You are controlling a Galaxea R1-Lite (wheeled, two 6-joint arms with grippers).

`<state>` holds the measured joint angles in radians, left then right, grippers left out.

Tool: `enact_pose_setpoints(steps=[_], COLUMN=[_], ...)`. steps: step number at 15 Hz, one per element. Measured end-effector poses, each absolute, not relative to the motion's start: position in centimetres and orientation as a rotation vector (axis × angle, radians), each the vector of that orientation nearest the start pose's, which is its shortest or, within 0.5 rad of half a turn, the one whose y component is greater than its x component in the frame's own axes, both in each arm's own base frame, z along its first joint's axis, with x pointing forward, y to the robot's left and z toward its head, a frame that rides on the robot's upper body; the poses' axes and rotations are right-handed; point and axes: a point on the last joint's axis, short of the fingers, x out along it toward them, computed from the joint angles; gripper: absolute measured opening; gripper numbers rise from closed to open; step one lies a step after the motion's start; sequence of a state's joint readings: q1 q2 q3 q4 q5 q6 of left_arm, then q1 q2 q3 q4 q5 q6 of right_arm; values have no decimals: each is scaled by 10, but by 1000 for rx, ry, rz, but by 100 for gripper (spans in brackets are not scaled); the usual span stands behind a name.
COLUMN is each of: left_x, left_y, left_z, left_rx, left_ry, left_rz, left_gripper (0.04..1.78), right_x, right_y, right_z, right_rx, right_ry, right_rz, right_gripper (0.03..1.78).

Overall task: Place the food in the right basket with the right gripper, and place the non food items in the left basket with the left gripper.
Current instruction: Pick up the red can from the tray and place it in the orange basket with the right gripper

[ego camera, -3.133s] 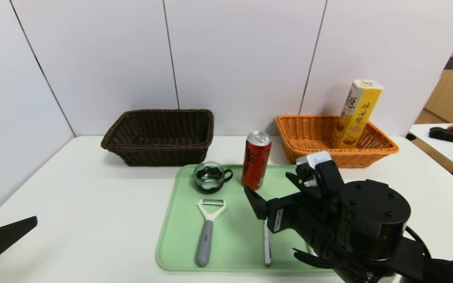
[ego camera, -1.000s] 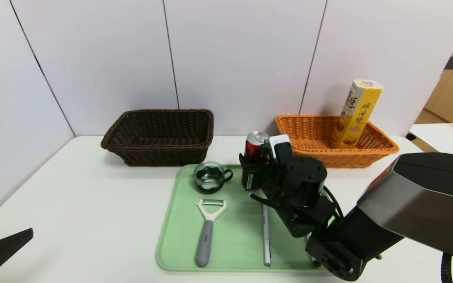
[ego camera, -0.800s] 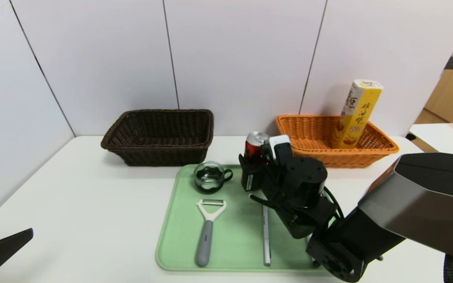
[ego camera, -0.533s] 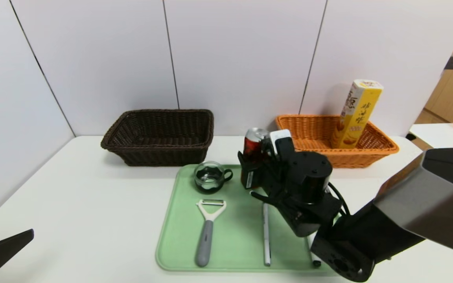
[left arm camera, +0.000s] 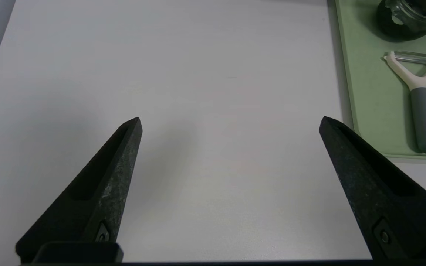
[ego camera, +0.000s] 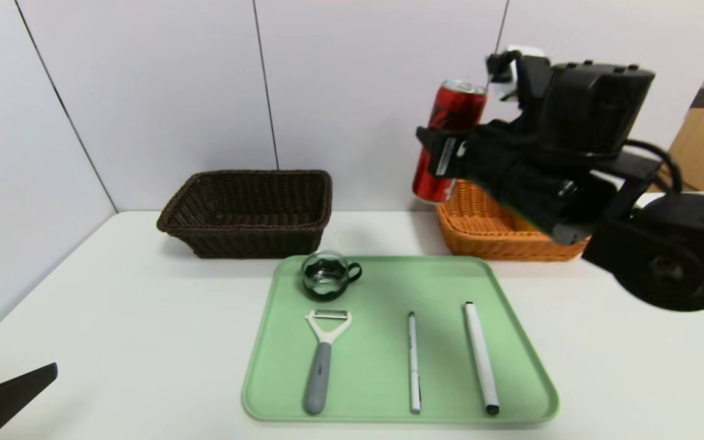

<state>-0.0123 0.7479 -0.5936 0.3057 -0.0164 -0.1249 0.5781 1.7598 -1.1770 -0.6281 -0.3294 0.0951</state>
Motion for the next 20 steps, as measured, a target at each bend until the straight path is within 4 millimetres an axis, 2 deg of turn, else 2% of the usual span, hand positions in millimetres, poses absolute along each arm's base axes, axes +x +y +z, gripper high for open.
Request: enact_pose_setpoints(steps=[3,6,12,20], left_x=[58,62,73,80], left_y=[-1,-1,-1,-1], left_z=[209,211,215,215], left_rx=[-124,-123,-124,-125], left_ry=[458,441,414,437], left_rz=[1,-1,-2,-5], left_gripper=[169,169,169,169], right_x=[310,332,365,403], right_y=[134,105,89,90], right_z=[282,272,231,181], right_rx=[119,176,179,136], right_ry=[30,59,141,120], right_rz=[194,124,54,34], right_gripper=[93,93,93,93])
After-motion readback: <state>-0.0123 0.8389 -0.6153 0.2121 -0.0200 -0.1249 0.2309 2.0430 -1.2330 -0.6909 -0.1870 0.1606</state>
